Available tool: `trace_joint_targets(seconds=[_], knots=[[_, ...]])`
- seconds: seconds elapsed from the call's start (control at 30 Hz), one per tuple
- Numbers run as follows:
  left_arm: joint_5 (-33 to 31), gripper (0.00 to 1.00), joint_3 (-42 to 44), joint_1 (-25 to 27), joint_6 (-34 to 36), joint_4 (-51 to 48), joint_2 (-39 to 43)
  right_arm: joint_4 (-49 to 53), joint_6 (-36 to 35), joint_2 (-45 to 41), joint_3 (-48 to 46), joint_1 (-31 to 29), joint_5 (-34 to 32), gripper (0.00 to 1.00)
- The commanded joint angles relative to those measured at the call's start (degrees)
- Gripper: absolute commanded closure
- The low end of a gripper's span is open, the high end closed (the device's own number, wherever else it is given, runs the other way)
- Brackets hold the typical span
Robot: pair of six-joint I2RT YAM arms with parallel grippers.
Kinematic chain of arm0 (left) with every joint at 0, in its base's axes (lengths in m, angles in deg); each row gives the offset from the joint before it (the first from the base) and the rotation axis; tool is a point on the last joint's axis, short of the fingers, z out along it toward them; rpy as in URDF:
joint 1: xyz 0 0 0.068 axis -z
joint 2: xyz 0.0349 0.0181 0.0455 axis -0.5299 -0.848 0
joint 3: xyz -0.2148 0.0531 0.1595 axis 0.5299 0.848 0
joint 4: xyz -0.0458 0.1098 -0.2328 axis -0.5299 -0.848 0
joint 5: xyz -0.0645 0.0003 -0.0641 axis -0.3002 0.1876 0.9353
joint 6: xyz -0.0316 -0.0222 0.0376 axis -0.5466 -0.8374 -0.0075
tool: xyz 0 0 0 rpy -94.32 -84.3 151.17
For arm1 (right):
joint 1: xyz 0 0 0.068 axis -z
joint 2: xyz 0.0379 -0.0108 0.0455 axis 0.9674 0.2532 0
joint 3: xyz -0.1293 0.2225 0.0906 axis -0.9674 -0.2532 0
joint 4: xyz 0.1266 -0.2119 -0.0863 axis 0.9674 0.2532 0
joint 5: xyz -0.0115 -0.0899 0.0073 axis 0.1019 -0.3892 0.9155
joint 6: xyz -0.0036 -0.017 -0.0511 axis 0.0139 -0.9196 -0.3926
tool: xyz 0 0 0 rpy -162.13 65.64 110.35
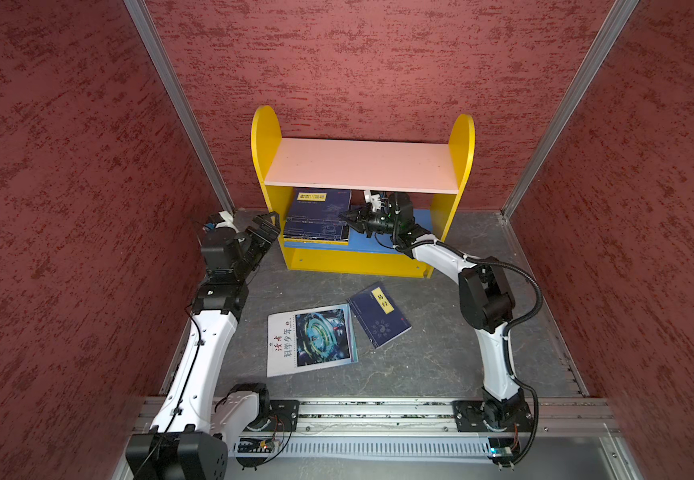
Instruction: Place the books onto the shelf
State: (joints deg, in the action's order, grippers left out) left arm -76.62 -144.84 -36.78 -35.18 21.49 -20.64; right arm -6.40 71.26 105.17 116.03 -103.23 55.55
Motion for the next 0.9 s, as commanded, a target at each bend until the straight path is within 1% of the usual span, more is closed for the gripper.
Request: trace_joint_targets(seconds=[0.0, 0.2, 0.33, 0.7, 0.87], knots=[[3.4, 0.01, 2.2, -4.5, 2.0, -4.7, -0.8, 2.7, -5.0, -0.5, 4.0, -0.5, 1.1, 0.91], [9.1, 0.00, 0.7, -9.6, 6.0, -6.6, -6.2, 6.4, -7.1, 0.4, 5.6, -0.7, 1.0, 0.90], [11.8, 0.01, 1.7, -11.3, 6.6, -3.4, -8.2, 8.3, -8.1, 1.5, 7.0, -0.9, 0.7, 0.90], [15.7, 0.01, 3.6, -11.0, 6.0, 3.6, -10.0, 12.8, -9.9, 4.4, 12.2, -1.7, 0.2, 0.90], [17.3, 0.01, 3.7, -9.3, 6.6, 6.0, -11.4, 13.0, -9.9, 4.9, 12.3, -2.0, 0.2, 0.90]])
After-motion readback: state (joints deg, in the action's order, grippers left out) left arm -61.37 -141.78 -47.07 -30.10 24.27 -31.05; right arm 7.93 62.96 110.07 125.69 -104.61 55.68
